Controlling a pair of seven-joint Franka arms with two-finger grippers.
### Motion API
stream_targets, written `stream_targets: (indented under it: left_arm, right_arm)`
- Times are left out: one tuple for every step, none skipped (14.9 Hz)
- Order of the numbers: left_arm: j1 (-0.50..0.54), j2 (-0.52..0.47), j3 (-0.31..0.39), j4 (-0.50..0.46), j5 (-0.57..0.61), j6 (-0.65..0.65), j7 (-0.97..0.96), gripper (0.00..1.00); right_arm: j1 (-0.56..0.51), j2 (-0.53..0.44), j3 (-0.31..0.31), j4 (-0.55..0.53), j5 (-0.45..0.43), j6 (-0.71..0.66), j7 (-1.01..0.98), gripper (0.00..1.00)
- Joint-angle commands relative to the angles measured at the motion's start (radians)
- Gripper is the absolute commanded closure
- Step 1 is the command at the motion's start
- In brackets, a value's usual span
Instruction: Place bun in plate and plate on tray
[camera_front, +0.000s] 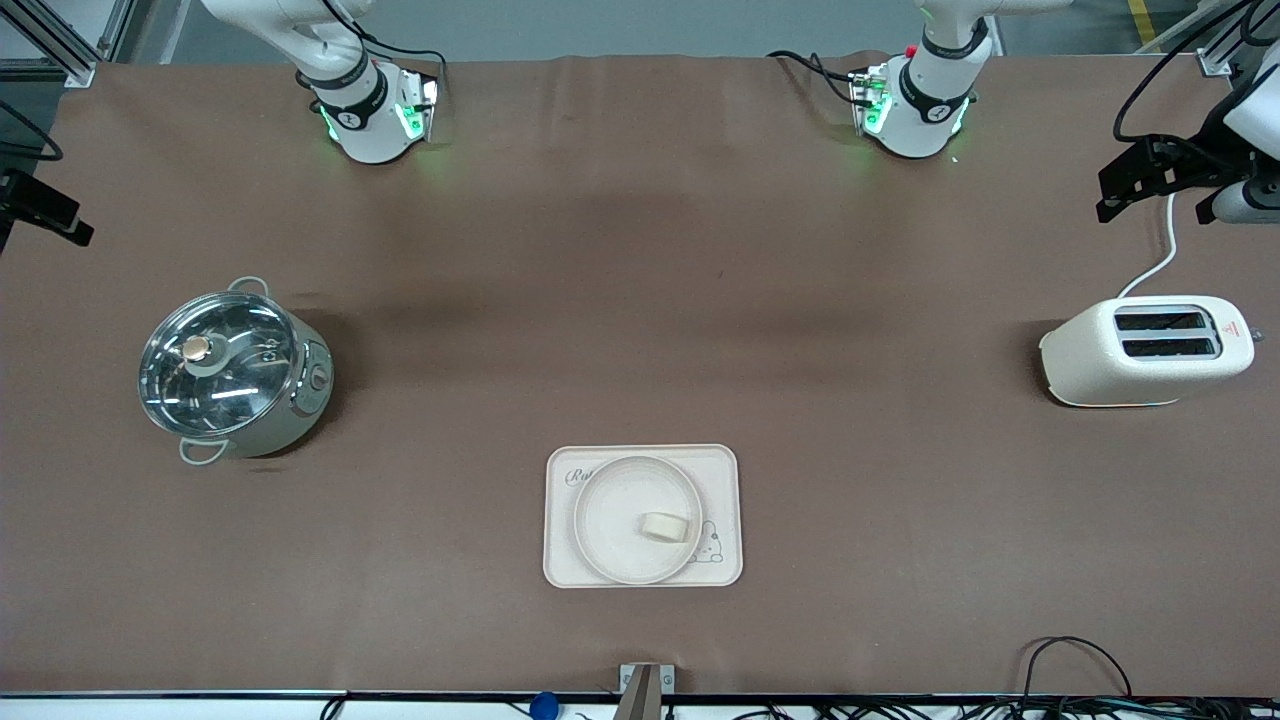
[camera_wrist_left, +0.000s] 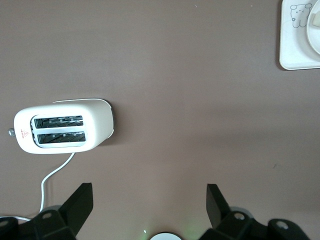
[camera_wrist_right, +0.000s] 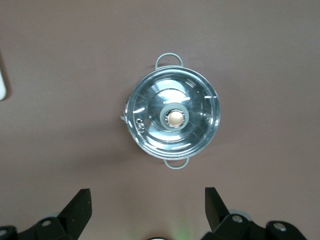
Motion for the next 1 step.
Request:
stream_targets:
  left_arm:
    - [0.002,0.001,0.0,0.019,0.003,-0.023,0.016,0.0]
  right_arm:
    - [-0.01,-0.027,0.05,-0.03,-0.044,0.014,-0.006,0.0]
